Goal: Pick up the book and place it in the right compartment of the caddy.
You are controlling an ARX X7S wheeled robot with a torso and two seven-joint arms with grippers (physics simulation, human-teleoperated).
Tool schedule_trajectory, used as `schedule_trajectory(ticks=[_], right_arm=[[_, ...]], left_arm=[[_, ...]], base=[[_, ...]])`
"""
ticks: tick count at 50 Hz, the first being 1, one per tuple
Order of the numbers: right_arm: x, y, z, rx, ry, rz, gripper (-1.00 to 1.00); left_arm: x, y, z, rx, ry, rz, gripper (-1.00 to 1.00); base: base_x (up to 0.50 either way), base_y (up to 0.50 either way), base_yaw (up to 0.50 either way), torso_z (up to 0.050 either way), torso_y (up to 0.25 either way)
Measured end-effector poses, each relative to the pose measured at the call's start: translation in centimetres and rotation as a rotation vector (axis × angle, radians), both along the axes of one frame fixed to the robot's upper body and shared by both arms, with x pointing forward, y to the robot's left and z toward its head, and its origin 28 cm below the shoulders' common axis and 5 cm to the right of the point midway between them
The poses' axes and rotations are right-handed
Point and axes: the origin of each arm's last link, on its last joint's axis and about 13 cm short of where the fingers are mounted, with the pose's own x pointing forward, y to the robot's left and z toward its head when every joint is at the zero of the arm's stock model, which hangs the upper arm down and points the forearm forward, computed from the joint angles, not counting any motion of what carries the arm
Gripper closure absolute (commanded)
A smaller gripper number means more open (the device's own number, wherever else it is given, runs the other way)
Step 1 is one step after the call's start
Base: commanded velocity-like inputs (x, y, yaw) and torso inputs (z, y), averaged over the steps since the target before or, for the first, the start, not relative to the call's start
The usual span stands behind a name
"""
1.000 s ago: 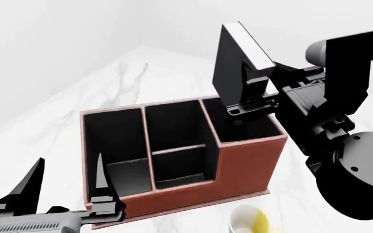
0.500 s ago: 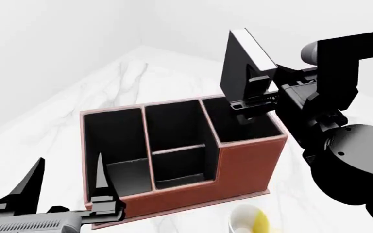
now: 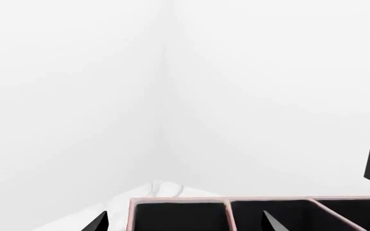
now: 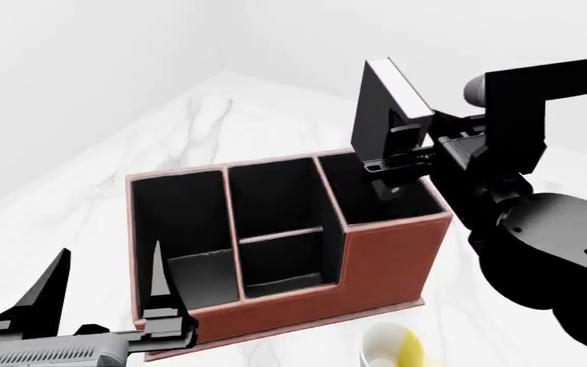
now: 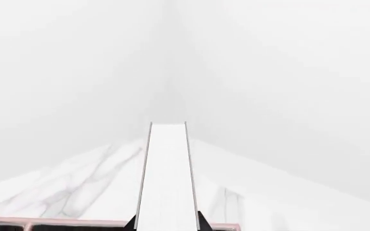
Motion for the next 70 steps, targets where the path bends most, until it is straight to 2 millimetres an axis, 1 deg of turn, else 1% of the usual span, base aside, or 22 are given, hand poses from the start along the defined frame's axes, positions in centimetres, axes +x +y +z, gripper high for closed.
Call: schedule_trajectory(ticks=[57, 70], right_arm=[[3.7, 0.2, -1.7, -0.009, 0.057, -0.015, 1.0], [4.2, 0.1, -2.3, -0.01, 0.075, -0.02, 1.0]], left_arm=[[0.0, 0.0, 0.0, -0.004, 0.001, 0.0, -1.0], [0.0, 0.0, 0.0, -0.005, 0.002, 0.0, -1.0]], base=[[0.0, 0.0, 0.0, 0.0, 0.002], [0.0, 0.0, 0.0, 0.0, 0.002]])
